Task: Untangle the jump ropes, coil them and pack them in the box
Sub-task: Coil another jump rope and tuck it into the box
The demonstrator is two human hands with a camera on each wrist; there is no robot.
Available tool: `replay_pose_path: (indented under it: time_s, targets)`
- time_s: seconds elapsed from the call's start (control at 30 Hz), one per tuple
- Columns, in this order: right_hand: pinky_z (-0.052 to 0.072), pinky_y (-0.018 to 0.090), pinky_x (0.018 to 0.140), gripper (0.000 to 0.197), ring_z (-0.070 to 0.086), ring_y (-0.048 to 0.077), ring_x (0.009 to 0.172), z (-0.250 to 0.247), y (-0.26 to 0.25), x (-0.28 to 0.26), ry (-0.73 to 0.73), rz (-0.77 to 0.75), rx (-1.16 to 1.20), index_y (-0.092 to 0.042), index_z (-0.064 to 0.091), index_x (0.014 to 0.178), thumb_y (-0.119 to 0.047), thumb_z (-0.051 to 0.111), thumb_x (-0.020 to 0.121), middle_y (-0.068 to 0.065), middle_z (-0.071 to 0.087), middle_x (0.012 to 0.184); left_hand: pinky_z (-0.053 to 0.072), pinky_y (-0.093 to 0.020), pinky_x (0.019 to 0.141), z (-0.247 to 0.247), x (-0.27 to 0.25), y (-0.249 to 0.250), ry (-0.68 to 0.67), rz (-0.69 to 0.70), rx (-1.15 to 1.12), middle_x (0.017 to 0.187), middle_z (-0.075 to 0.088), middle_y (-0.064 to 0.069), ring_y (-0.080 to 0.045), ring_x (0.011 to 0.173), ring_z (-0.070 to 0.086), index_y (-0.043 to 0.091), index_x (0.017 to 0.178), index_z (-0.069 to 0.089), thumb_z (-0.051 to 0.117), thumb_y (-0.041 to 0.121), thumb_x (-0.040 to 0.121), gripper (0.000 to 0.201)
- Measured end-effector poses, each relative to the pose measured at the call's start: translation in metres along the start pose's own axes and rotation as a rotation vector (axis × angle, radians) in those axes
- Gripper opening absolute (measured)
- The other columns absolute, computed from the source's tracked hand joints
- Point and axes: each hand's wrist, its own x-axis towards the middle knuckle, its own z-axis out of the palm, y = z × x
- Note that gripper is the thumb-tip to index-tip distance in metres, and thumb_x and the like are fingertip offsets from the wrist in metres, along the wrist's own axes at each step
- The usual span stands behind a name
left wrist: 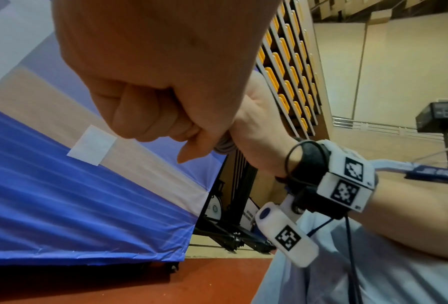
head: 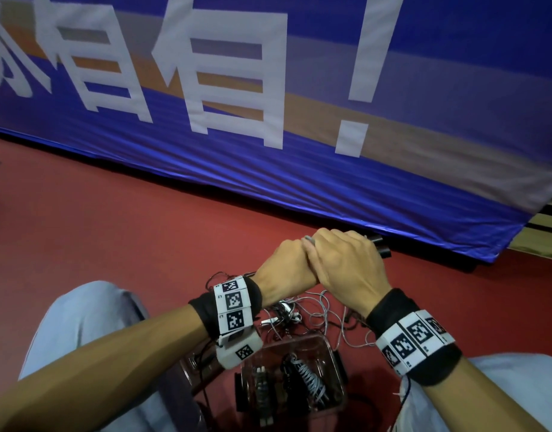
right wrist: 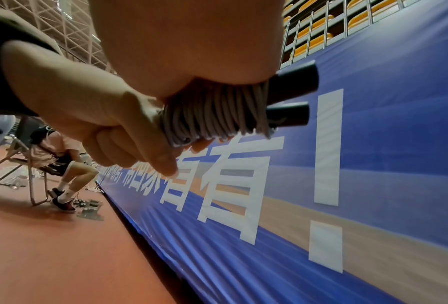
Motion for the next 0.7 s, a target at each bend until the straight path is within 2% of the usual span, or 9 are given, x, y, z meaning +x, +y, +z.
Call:
replay_pose_path:
  time_s: [0.07, 0.13, 0.2, 0.27, 0.43, 0.53, 0.6, 0.7]
  targets:
    - [0.038, 0.032, 0.054, 0.041, 0.051, 0.019, 0.051, 0.001, -0.004, 0.000, 0.081, 0.039, -0.015, -0.016, 0.056, 0.067, -0.026, 0.046, 0.106, -0.002, 0.053, 0.061, 0.039, -0.026, 0.041, 0.002, -0.002, 0.000, 0.011, 0.022, 0.015, 0.053, 0.056, 0.000, -0.016, 0.044, 0.052, 0.019, 0.065, 0.048, 0.046, 0.015, 0.085, 0.020]
    - [0.031, 0.030, 0.051, 0.042, 0.049, 0.019, 0.048, 0.003, -0.005, 0.000, 0.095, 0.076, -0.007, -0.016, 0.054, 0.063, -0.025, 0.048, 0.104, -0.003, 0.051, 0.057, 0.046, -0.031, 0.041, 0.001, -0.005, -0.001, 0.036, 0.016, 0.009, 0.053, 0.058, -0.001, -0.020, 0.047, 0.057, 0.015, 0.065, 0.053, 0.047, 0.021, 0.082, 0.019]
    - [0.023, 0.027, 0.048, 0.044, 0.046, 0.018, 0.044, 0.003, -0.001, 0.001, 0.091, 0.129, 0.040, -0.018, 0.050, 0.060, -0.024, 0.050, 0.104, -0.004, 0.048, 0.053, 0.053, -0.035, 0.048, 0.000, -0.008, -0.002, 0.077, 0.049, 0.036, 0.061, 0.063, -0.002, -0.023, 0.054, 0.061, 0.014, 0.075, 0.057, 0.051, 0.025, 0.080, 0.014]
    - [0.020, 0.026, 0.046, 0.046, 0.044, 0.018, 0.041, 0.002, 0.004, 0.002, 0.083, 0.163, 0.085, -0.018, 0.048, 0.058, -0.024, 0.050, 0.104, -0.005, 0.046, 0.050, 0.055, -0.037, 0.053, -0.003, -0.011, 0.000, 0.093, 0.106, 0.035, 0.070, 0.066, -0.002, -0.023, 0.060, 0.064, 0.014, 0.086, 0.059, 0.058, 0.021, 0.082, 0.008]
    - [0.019, 0.027, 0.045, 0.048, 0.043, 0.020, 0.038, -0.004, 0.003, 0.006, 0.059, 0.229, 0.102, -0.019, 0.044, 0.056, -0.026, 0.049, 0.104, -0.006, 0.043, 0.046, 0.051, -0.034, 0.050, -0.018, -0.008, 0.002, 0.017, 0.165, -0.052, 0.064, 0.063, 0.003, -0.015, 0.055, 0.059, 0.015, 0.076, 0.057, 0.062, 0.022, 0.079, 0.009]
    - [0.017, 0.027, 0.047, 0.048, 0.041, 0.023, 0.035, -0.009, 0.005, 0.009, 0.061, 0.281, 0.101, -0.022, 0.038, 0.058, -0.026, 0.048, 0.105, -0.009, 0.032, 0.046, 0.039, -0.033, 0.046, -0.028, -0.006, 0.003, -0.065, 0.146, -0.150, 0.057, 0.054, 0.003, -0.012, 0.048, 0.043, 0.009, 0.070, 0.055, 0.061, 0.021, 0.083, 0.020]
    - [0.017, 0.027, 0.047, 0.048, 0.042, 0.025, 0.035, -0.010, 0.006, 0.010, 0.054, 0.293, 0.085, -0.023, 0.036, 0.059, -0.026, 0.047, 0.105, -0.007, 0.033, 0.045, 0.034, -0.029, 0.048, -0.034, -0.005, 0.007, -0.112, 0.131, -0.255, 0.055, 0.047, 0.006, -0.010, 0.049, 0.037, 0.017, 0.063, 0.053, 0.054, 0.019, 0.089, 0.026]
    - [0.019, 0.027, 0.046, 0.048, 0.044, 0.028, 0.035, -0.009, 0.006, 0.010, 0.026, 0.300, 0.082, -0.022, 0.035, 0.059, -0.027, 0.046, 0.105, -0.009, 0.029, 0.047, 0.033, -0.025, 0.049, -0.037, -0.003, 0.006, -0.136, 0.106, -0.346, 0.052, 0.046, 0.010, -0.008, 0.048, 0.037, 0.029, 0.054, 0.057, 0.045, 0.014, 0.095, 0.045]
